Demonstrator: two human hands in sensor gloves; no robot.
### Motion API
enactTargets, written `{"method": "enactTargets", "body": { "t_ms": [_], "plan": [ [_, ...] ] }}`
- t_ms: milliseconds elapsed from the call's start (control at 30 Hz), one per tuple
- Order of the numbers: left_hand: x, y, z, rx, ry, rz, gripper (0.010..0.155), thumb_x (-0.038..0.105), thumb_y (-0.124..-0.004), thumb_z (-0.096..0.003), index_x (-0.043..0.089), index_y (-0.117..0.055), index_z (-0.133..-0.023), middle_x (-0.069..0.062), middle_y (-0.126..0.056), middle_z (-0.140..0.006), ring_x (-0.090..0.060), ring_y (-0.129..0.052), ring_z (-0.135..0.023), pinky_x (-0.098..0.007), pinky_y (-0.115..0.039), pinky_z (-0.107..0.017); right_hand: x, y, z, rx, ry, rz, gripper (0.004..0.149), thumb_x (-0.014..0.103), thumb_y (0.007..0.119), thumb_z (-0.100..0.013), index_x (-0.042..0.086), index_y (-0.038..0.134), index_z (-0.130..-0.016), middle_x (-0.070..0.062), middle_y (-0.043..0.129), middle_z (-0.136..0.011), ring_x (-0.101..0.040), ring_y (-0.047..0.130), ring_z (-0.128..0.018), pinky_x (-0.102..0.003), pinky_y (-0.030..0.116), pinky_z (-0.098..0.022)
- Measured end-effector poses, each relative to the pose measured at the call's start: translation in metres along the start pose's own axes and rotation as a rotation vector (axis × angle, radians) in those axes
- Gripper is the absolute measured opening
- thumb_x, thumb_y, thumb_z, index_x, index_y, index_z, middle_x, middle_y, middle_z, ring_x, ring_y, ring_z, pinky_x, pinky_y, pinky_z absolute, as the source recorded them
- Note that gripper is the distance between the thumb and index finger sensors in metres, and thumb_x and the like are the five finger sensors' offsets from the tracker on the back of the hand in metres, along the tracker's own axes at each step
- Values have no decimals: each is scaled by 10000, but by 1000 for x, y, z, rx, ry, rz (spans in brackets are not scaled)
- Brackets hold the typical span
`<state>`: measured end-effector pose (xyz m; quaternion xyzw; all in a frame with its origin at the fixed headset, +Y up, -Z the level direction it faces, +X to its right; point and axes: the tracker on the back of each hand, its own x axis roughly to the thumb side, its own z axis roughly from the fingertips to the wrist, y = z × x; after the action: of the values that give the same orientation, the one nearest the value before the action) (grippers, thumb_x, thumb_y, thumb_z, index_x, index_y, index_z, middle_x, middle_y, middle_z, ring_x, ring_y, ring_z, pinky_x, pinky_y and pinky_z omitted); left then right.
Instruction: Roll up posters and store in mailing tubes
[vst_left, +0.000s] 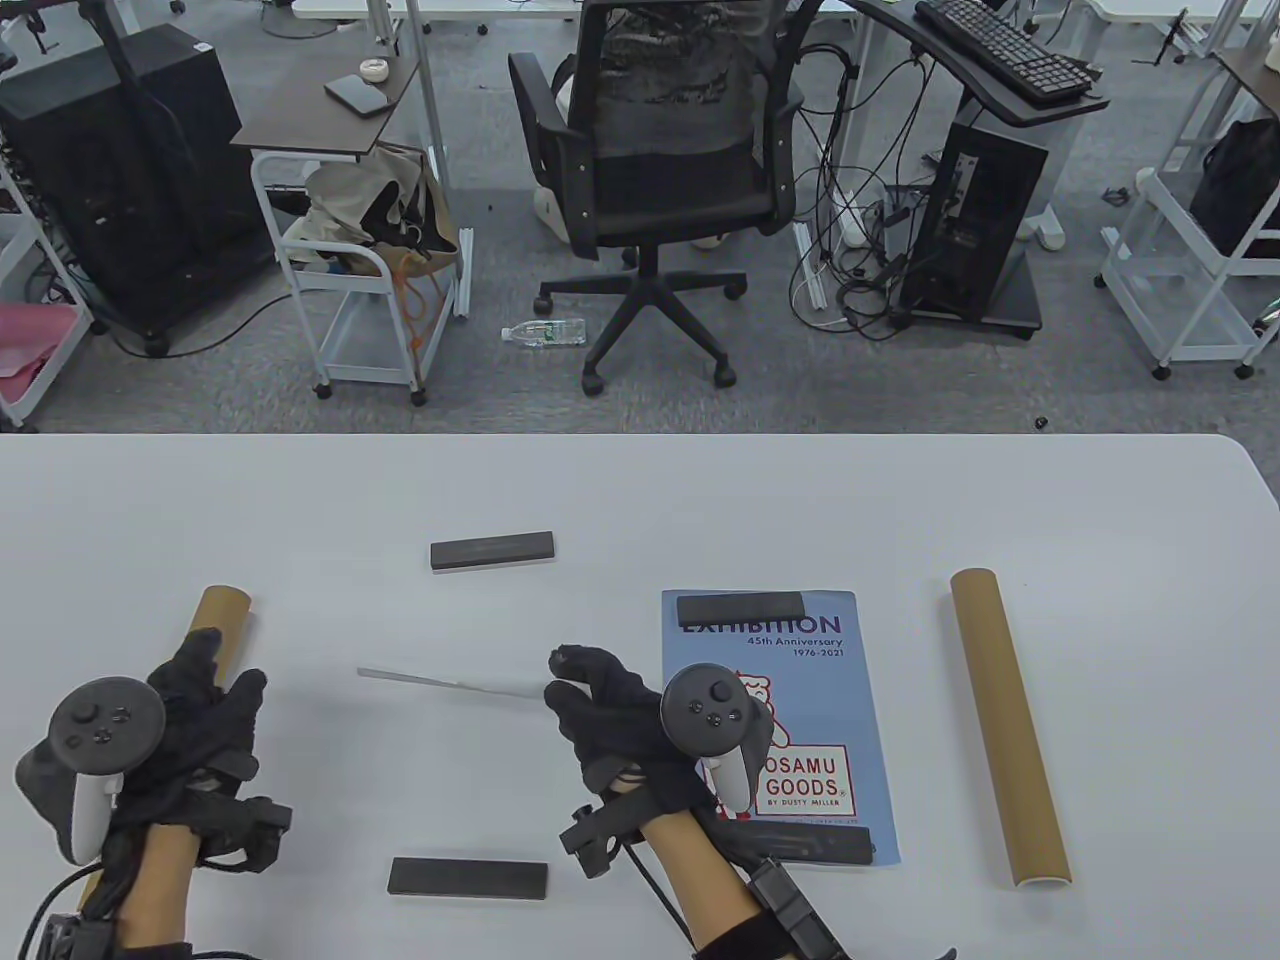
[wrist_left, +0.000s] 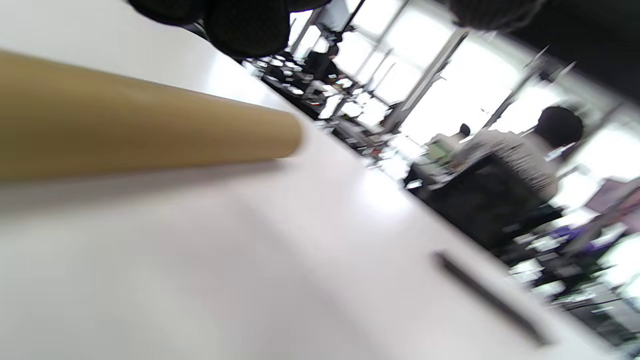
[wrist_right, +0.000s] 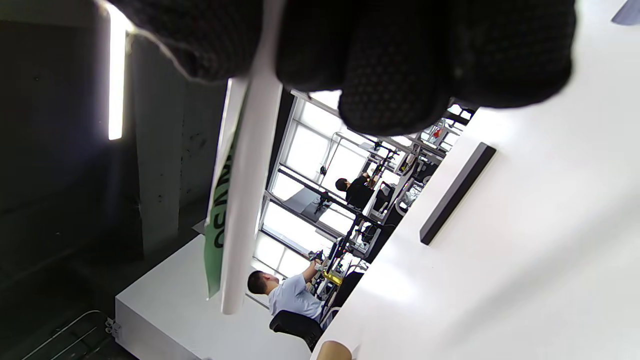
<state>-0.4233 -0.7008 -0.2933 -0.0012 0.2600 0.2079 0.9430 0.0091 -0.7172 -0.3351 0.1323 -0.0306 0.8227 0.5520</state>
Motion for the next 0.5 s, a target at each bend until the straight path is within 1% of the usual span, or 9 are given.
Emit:
{"method": "enactTargets", "body": {
  "t_ms": [67, 133, 233, 300, 333, 367, 400, 433, 500],
  "plan": [
    [-11, -8, -10, -122, 124, -218, 916, 660, -729, -423, 254, -223, -1070, -185, -370, -1076, -409, -694, -913, -603, -617, -658, -1, 0, 0, 8, 10, 3, 476, 342, 808, -450, 105, 707, -850, -151, 825, -608, -344, 940, -430, -526, 804, -327],
    [-22, -21, -19, -246, 264, -305, 983, 688, -722, -420, 230, -144, -1070, -186, -294, -1097, -433, -610, -962, -620, -560, -691, -2, 0, -1, 13, 12, 8, 475, 340, 809, -450, 104, 709, -849, -153, 826, -606, -346, 940, -429, -529, 803, -326],
    [-33, -38, -28, -279, 336, -312, 1010, 678, -751, -409, 195, -159, -1070, -168, -367, -1102, -436, -629, -961, -624, -564, -689, -2, 0, 0, 22, 13, 13, 474, 341, 809, -451, 103, 709, -849, -153, 826, -607, -346, 940, -430, -528, 803, -327],
    [-38, -50, -33, -301, 345, -356, 999, 662, -775, -403, 195, -194, -1068, -142, -462, -1087, -410, -709, -927, -610, -617, -671, -2, -1, 0, 18, 15, 16, 475, 342, 809, -450, 103, 710, -849, -153, 826, -606, -345, 940, -430, -528, 804, -326],
    [-38, -52, -35, -285, 370, -384, 974, 604, -789, -413, 187, -192, -1059, -119, -516, -1057, -400, -707, -893, -600, -620, -667, -3, -1, -1, 18, 18, 14, 476, 342, 809, -450, 102, 710, -849, -153, 827, -606, -346, 940, -430, -528, 804, -327],
    [-35, -49, -33, -179, 339, -409, 907, 574, -818, -396, 176, -333, -1052, -112, -650, -999, -359, -811, -825, -577, -702, -626, -3, -3, -1, 11, 22, 11, 476, 342, 809, -451, 102, 709, -850, -152, 826, -607, -346, 940, -431, -528, 803, -327],
    [-31, -48, -33, -154, 331, -403, 889, 566, -846, -394, 183, -384, -1050, -99, -688, -991, -342, -862, -805, -574, -742, -608, -4, -4, -1, -1, 31, 11, 475, 343, 808, -451, 105, 709, -850, -150, 826, -607, -345, 940, -432, -527, 804, -328],
    [-31, -48, -31, -154, 296, -373, 864, 536, -844, -406, 214, -364, -1049, -84, -645, -1014, -353, -843, -825, -598, -734, -614, -5, -7, -1, -17, 40, 12, 475, 345, 807, -452, 106, 708, -850, -148, 826, -609, -342, 940, -433, -525, 805, -329],
    [-17, -44, -26, -36, 140, -310, 853, 488, -884, -374, 264, -383, -1028, -67, -632, -1022, -372, -822, -854, -638, -686, -634, -7, -15, -1, -70, 63, 5, 475, 354, 801, -455, 114, 702, -853, -139, 825, -613, -331, 944, -437, -515, 811, -332]
  ]
}}
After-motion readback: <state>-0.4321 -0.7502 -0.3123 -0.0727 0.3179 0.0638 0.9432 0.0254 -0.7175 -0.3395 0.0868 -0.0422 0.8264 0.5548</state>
